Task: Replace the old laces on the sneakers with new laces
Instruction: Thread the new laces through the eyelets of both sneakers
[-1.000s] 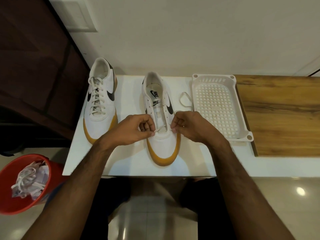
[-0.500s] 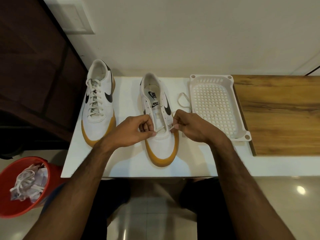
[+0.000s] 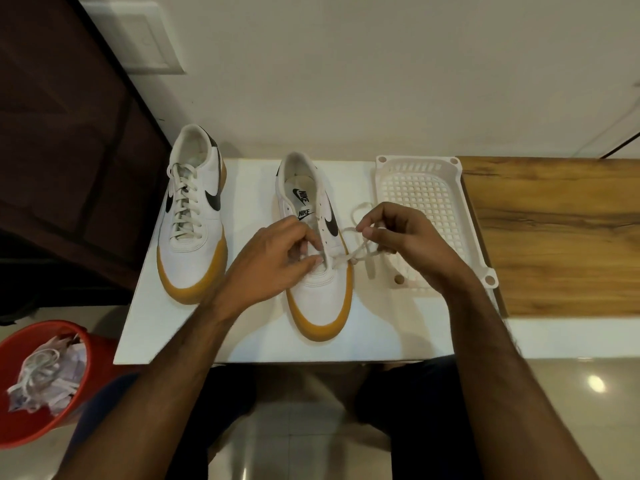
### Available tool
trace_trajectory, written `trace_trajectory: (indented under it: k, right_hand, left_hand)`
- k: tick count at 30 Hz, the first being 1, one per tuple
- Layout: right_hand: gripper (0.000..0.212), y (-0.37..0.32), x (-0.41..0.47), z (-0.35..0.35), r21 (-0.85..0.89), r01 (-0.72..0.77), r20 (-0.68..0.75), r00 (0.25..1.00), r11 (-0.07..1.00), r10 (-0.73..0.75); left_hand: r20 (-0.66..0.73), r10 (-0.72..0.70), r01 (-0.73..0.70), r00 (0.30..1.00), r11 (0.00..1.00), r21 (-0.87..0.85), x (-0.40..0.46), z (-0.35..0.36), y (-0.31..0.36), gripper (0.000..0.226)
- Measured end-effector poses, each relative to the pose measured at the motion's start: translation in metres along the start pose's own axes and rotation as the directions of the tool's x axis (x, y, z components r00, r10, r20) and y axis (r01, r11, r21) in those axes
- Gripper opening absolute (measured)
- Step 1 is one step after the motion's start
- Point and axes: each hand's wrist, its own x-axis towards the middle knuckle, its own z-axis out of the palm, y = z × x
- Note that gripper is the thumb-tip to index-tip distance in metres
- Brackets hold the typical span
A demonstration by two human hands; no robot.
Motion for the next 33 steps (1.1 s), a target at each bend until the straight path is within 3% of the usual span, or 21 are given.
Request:
trace_trajectory:
  k: [5,7,12,14,16,19,21,24,26,27,29,30,33]
  right_hand:
    - [0.01,-0.01,0.001,0.007,0.303,0.09,-0.005,0.996,0.949,-0.093]
    - [0.011,-0.012,0.001,0.007,0.362,0.112,-0.049,0.994,0.925,-0.101]
    - [0.014,-0.015,0.0,-0.004,0.62,0.221,-0.178,0.974,0.753,-0.139]
    - [0.017,-0.016,0.0,-0.01,0.732,0.263,-0.246,0.962,0.629,-0.116]
    - [0.017,-0.014,0.001,-0.014,0.788,0.289,-0.316,0.948,0.544,-0.045]
    - [0.015,-0.009,0.004,-0.015,0.783,0.272,-0.376,0.923,0.559,0.077]
    - [0.016,-0.004,0.006,-0.014,0.775,0.253,-0.395,0.909,0.579,0.13]
    - [0.017,0.001,0.007,-0.016,0.771,0.248,-0.416,0.893,0.587,0.17]
    - [0.018,0.002,0.007,-0.016,0.753,0.244,-0.424,0.891,0.612,0.166]
    - [0.018,0.003,0.007,-0.016,0.697,0.231,-0.437,0.888,0.679,0.147]
    - [0.016,0.0,0.004,-0.011,0.42,0.168,-0.448,0.893,0.892,0.043]
    - [0.014,-0.003,0.003,-0.006,0.286,0.147,-0.401,0.916,0.947,-0.021]
    - [0.011,-0.017,0.002,0.017,0.163,0.142,-0.136,0.983,0.976,-0.12]
  left_hand:
    - [-0.044,0.037,-0.022,0.998,0.949,0.314,0.005,0.037,0.017,0.022]
    - [-0.085,0.011,0.018,0.996,0.944,0.329,0.005,0.043,0.017,0.015]
    - [-0.105,-0.104,0.102,0.989,0.994,-0.031,0.008,0.035,0.02,0.019]
    - [-0.054,-0.21,0.188,0.976,0.945,-0.268,0.01,0.028,0.029,0.015]
    - [0.016,-0.227,0.203,0.974,0.84,-0.503,0.012,0.021,0.041,0.011]
    - [-0.062,-0.232,0.115,0.971,0.677,-0.727,0.014,0.009,0.054,0.014]
    - [-0.154,-0.315,0.081,0.936,0.621,-0.779,0.015,-0.002,0.051,0.007]
    - [-0.238,-0.443,0.056,0.865,0.555,-0.83,0.012,-0.017,0.034,0.017]
    - [-0.286,-0.502,0.116,0.816,0.628,-0.77,0.009,-0.023,0.022,0.02]
    - [-0.31,-0.502,0.16,0.807,0.692,-0.704,0.007,-0.024,0.017,0.02]
    - [-0.368,-0.447,0.242,0.815,0.841,-0.484,0.005,-0.023,0.007,0.011]
    - [-0.4,-0.382,0.262,0.833,0.909,-0.323,0.004,-0.023,0.006,0.002]
    - [-0.378,-0.114,0.172,0.919,0.977,0.125,0.005,-0.015,0.014,0.042]
